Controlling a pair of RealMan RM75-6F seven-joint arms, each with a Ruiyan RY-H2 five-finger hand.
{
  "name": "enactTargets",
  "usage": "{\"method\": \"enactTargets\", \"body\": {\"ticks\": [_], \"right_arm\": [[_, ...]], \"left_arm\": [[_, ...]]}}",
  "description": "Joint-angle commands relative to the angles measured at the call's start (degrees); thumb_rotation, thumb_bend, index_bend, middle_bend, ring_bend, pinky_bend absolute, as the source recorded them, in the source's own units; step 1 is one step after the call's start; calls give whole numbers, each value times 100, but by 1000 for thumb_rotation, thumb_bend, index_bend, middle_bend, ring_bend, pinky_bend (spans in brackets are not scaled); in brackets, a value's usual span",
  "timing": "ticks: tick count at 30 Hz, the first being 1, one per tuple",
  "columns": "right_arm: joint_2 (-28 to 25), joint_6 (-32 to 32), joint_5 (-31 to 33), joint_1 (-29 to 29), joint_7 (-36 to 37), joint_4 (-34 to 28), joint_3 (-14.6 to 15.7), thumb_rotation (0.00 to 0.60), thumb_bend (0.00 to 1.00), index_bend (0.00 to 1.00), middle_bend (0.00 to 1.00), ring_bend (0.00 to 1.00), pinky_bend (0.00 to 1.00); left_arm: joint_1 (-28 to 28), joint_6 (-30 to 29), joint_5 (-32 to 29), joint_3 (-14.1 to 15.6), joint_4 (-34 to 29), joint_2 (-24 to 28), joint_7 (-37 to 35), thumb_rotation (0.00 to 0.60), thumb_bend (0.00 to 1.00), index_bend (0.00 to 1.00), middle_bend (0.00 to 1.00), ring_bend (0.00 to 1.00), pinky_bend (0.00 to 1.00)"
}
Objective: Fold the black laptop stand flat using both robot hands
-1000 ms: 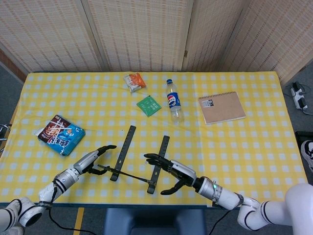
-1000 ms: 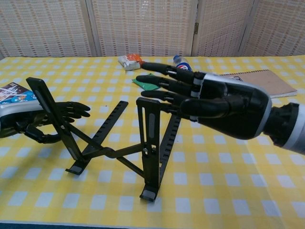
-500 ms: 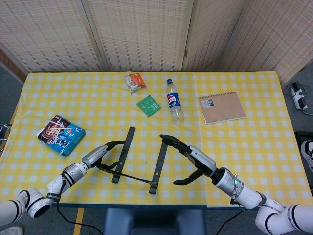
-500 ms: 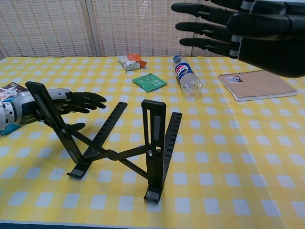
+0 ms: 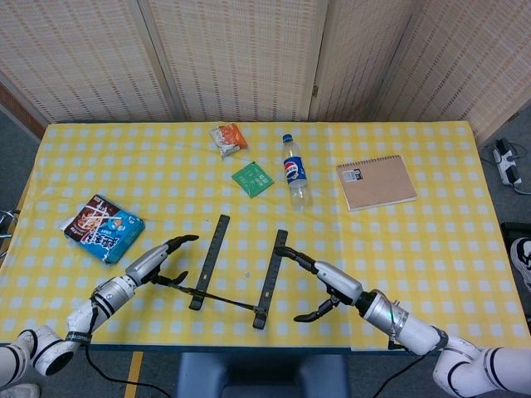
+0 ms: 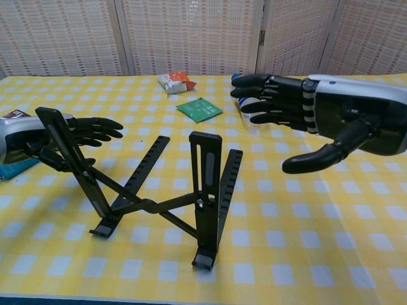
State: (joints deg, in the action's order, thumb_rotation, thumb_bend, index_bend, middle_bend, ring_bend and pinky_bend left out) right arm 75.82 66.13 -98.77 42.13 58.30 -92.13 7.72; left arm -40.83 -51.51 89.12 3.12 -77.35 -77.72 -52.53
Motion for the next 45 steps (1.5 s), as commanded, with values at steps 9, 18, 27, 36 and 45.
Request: {"method": "enactTargets", "body": {"ticks": [9, 18, 27, 36, 45], "right_arm": [[423, -247, -54, -7, -358, 252, -21, 559, 66, 0, 0, 0, 0], [768, -383, 0, 20, -817, 309, -147, 557, 66, 0, 0, 0, 0], [1325, -494, 203, 52, -1390, 452, -423, 564, 65, 0, 0, 0, 0], [1869, -534, 439, 69, -1833, 806, -703, 599, 66, 0, 0, 0, 0], [2181, -420, 680, 23, -2010, 1145, -978, 600, 71, 0, 0, 0, 0]], "left_arm": [[212, -317, -17, -11, -225, 385, 18, 600, 498, 95, 92, 0, 0], [339, -541, -99, -134, -311, 618, -4, 600, 499, 83, 65, 0, 0], [493, -678, -394, -366, -185, 714, -37, 600, 526, 81, 60, 0, 0], [632, -729, -394, -380, -50, 652, -86, 600, 743, 88, 60, 0, 0], [696, -729, -251, -328, 72, 553, -206, 600, 746, 90, 60, 0, 0]]}}
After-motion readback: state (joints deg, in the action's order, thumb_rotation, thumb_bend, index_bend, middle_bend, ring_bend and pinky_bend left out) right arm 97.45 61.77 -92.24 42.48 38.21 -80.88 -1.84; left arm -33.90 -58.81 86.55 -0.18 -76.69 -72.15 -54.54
